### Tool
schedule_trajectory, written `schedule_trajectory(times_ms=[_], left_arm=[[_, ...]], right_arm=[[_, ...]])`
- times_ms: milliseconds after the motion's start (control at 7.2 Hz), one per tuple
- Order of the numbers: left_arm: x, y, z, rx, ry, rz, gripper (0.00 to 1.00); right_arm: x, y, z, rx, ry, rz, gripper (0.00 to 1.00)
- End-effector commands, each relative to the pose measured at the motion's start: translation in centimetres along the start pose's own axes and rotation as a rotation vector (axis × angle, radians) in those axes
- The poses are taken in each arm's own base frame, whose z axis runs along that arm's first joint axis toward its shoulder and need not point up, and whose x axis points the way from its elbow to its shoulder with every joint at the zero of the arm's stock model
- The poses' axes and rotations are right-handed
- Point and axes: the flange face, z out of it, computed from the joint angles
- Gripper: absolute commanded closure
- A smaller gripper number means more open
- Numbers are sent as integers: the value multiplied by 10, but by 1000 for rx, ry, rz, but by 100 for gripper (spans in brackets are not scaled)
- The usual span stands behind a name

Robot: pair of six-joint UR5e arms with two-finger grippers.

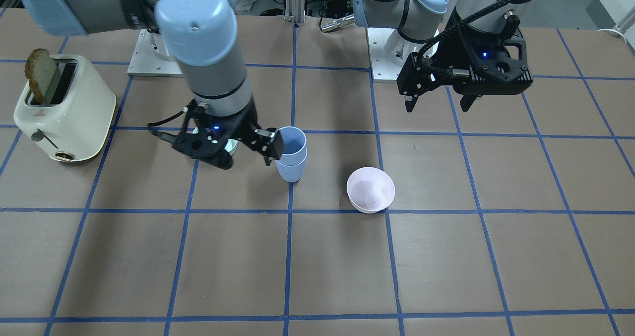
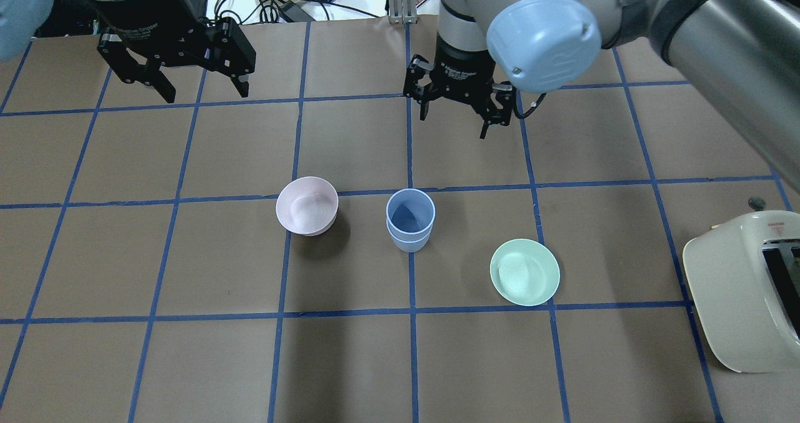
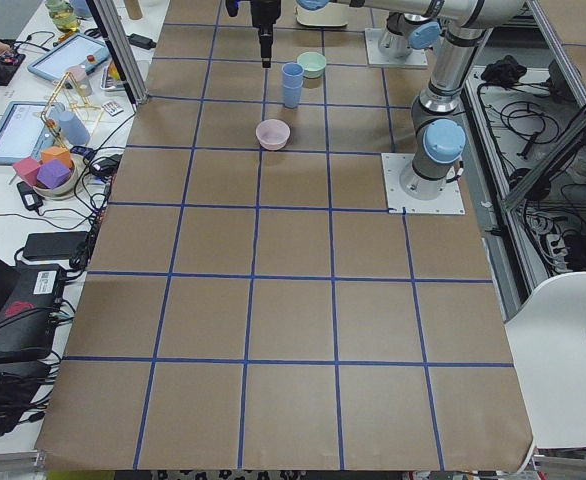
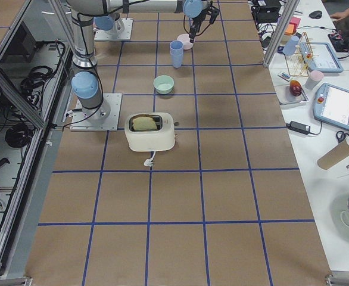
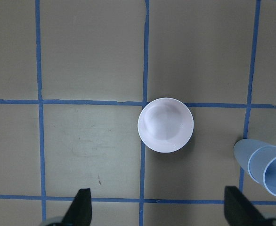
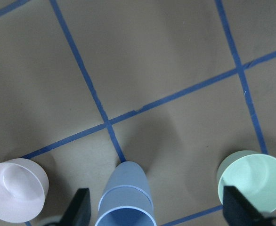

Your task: Stack blue cups with both arms

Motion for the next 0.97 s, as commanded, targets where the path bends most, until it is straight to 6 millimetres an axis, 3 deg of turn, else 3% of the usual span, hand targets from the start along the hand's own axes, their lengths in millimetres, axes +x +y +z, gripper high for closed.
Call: schedule_trajectory(times_ms=[0,139,278,556,833], left_arm=[[0,0,0,0,0,0,0],[0,0,0,0,0,0,0],[0,0,1,-2,0,-1,0],[0,0,0,0,0,-1,0],[0,0,0,0,0,-1,0]], right_arm=[[84,-61,-29,66,47,-213,0],[120,-70,-48,82,35,-175,0],[141,-58,-63,45,49,-213,0],[155,-39,-78,-4,67,-266,0],[157,-26,-90,-4,66,-269,0]])
